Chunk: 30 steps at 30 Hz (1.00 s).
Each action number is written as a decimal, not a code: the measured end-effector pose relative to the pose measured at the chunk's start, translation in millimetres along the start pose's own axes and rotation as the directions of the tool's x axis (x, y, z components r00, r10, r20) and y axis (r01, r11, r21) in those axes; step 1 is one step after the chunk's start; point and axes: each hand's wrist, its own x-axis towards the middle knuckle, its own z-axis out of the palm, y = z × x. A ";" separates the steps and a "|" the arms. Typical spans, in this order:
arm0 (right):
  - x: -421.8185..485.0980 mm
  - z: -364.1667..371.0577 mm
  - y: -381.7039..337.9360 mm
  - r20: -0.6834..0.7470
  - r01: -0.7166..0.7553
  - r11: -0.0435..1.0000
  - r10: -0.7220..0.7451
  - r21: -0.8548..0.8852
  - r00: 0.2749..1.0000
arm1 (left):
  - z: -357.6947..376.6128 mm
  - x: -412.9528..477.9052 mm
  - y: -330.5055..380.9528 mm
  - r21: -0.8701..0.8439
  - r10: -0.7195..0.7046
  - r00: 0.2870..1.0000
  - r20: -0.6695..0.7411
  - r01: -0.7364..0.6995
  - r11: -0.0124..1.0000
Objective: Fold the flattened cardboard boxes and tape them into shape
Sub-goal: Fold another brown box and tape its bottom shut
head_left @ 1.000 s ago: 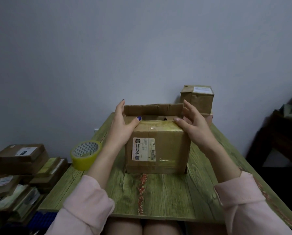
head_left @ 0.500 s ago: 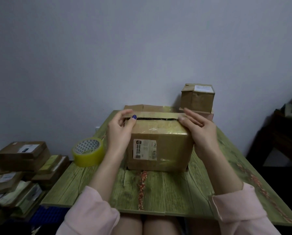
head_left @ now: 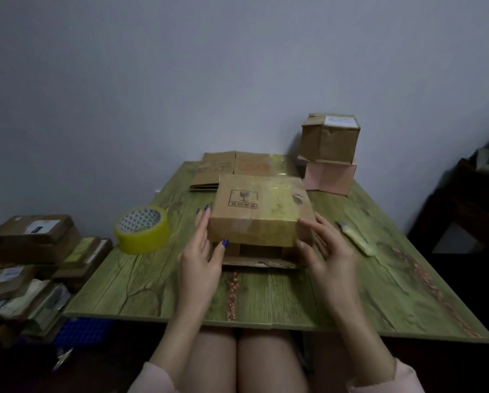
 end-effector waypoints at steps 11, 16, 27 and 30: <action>0.9 -9.9 12.3 0.273 0.133 0.972 -0.077 -0.193 0.959 | -16.1 8.9 -13.7 0.348 0.139 0.978 0.154 -0.186 0.919; 5.9 -11.1 14.5 0.325 0.185 0.955 -0.103 -0.232 0.940 | -23.3 4.3 -10.1 0.317 0.045 0.946 0.320 -0.152 0.936; 8.7 -0.9 11.7 0.197 0.208 0.922 -0.149 -0.327 0.969 | -4.6 21.2 -17.3 0.384 0.090 0.992 0.093 -0.119 0.916; 11.6 -9.3 12.9 0.258 0.158 0.960 -0.097 -0.230 0.961 | -0.2 25.5 -20.3 0.351 0.081 0.996 0.038 -0.089 0.932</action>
